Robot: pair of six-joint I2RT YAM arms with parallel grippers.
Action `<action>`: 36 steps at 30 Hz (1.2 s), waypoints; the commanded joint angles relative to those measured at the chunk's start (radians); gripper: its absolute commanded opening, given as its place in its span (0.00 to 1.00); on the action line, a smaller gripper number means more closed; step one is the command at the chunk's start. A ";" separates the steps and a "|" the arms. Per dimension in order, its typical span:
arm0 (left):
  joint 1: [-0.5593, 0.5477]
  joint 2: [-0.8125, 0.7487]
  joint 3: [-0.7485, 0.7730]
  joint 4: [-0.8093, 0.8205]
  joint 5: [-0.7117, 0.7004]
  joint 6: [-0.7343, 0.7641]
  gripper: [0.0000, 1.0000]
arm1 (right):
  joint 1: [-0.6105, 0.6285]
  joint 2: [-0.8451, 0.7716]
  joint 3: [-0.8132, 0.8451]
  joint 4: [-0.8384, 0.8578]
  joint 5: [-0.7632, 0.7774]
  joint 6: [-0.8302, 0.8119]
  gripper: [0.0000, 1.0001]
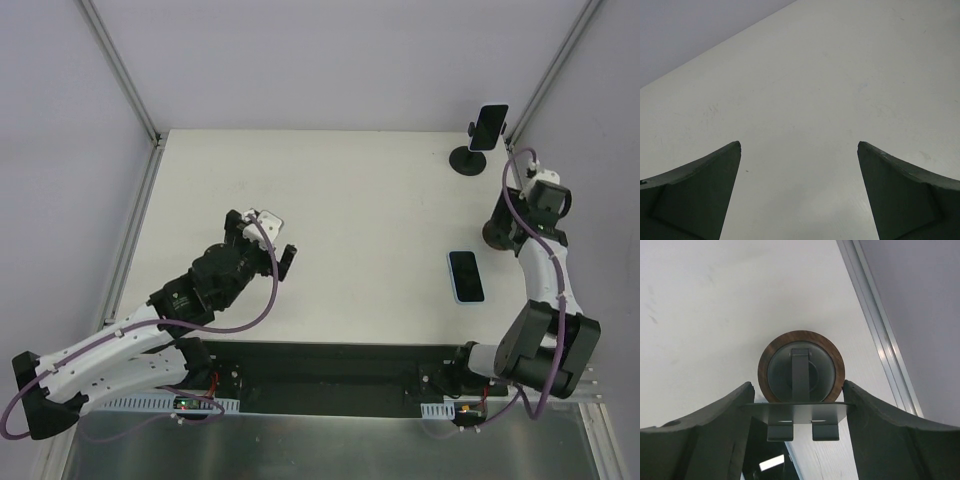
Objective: Place the phone on the phone stand
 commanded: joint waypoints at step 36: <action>0.202 0.230 0.027 0.071 0.035 -0.037 0.98 | 0.330 1.147 1.460 -0.343 -0.144 -0.062 0.00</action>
